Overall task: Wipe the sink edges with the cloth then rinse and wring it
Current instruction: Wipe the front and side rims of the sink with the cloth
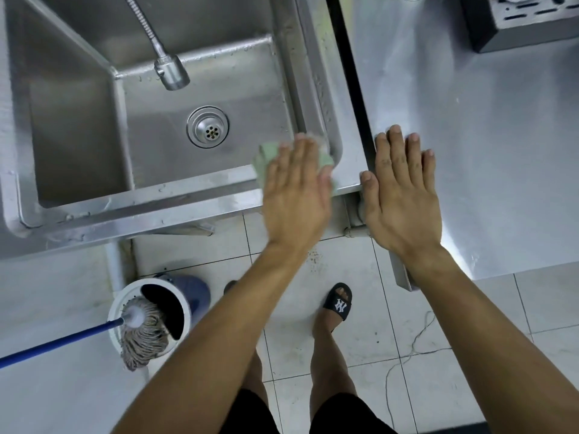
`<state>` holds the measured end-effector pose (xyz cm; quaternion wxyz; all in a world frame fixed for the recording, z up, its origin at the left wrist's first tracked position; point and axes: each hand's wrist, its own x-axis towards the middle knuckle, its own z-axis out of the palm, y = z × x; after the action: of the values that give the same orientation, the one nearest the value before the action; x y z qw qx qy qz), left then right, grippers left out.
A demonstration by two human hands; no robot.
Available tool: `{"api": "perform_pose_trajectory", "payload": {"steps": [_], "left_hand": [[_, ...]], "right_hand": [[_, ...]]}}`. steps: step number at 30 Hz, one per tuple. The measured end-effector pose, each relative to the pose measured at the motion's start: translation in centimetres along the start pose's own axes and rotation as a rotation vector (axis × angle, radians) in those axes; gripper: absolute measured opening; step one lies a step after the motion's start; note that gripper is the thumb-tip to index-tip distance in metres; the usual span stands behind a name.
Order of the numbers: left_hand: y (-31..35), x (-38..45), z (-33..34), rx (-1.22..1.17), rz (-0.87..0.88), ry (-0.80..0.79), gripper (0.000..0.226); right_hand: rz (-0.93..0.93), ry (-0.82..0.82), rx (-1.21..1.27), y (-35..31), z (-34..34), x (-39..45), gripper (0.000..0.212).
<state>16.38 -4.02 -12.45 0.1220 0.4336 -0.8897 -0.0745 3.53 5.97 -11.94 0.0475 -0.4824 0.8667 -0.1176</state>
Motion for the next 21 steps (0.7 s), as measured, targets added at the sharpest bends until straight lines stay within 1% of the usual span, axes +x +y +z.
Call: {"api": "perform_pose_trajectory", "payload": {"steps": [2, 3, 6, 7, 10, 12, 13, 15, 16, 17, 19, 21], "left_hand": [[3.4, 0.8, 0.4, -0.05, 0.038, -0.03, 0.057], [3.3, 0.8, 0.3, -0.056, 0.073, -0.067, 0.058], [-1.5, -0.6, -1.0, 0.009, 0.245, -0.139, 0.06], [-3.7, -1.1, -1.6, 0.028, 0.26, -0.147, 0.059], [-11.2, -3.0, -3.9, 0.102, 0.173, -0.159, 0.06], [-15.7, -4.2, -5.5, 0.117, 0.079, -0.153, 0.062], [-16.9, -4.6, -5.9, 0.112, 0.016, -0.13, 0.062], [-16.0, -4.4, -5.4, 0.095, -0.124, -0.056, 0.057], [-14.2, -4.0, -4.8, 0.073, -0.168, -0.022, 0.055], [-12.0, -3.3, -4.2, 0.037, -0.175, -0.009, 0.055], [-8.2, -2.2, -3.1, -0.013, -0.093, -0.038, 0.055], [-7.8, -1.7, -3.1, -0.038, 0.037, -0.067, 0.054]], "right_hand": [[-0.005, -0.003, 0.035, 0.3, -0.1, 0.0, 0.061], [-0.007, -0.007, 0.049, 0.4, -0.1, 0.0, 0.06], [-0.004, -0.024, 0.065, 0.5, -0.2, -0.1, 0.06], [0.003, -0.025, 0.064, 0.4, -0.3, -0.1, 0.06], [0.011, -0.044, 0.049, 0.1, -0.3, 0.0, 0.06], [0.017, -0.049, 0.035, 0.0, -0.3, 0.0, 0.06], [0.018, -0.044, 0.02, -0.1, -0.2, -0.1, 0.061], [0.03, -0.029, 0.002, -0.4, -0.1, -0.1, 0.062], [0.048, -0.026, 0.021, -1.0, -0.1, 0.0, 0.062], [0.064, -0.02, 0.06, -1.9, -0.1, 0.1, 0.063], [0.034, 0.001, 0.159, -4.6, -0.2, 0.3, 0.063], [-0.093, -0.011, 0.218, -7.8, 0.3, 0.5, 0.06]]}}
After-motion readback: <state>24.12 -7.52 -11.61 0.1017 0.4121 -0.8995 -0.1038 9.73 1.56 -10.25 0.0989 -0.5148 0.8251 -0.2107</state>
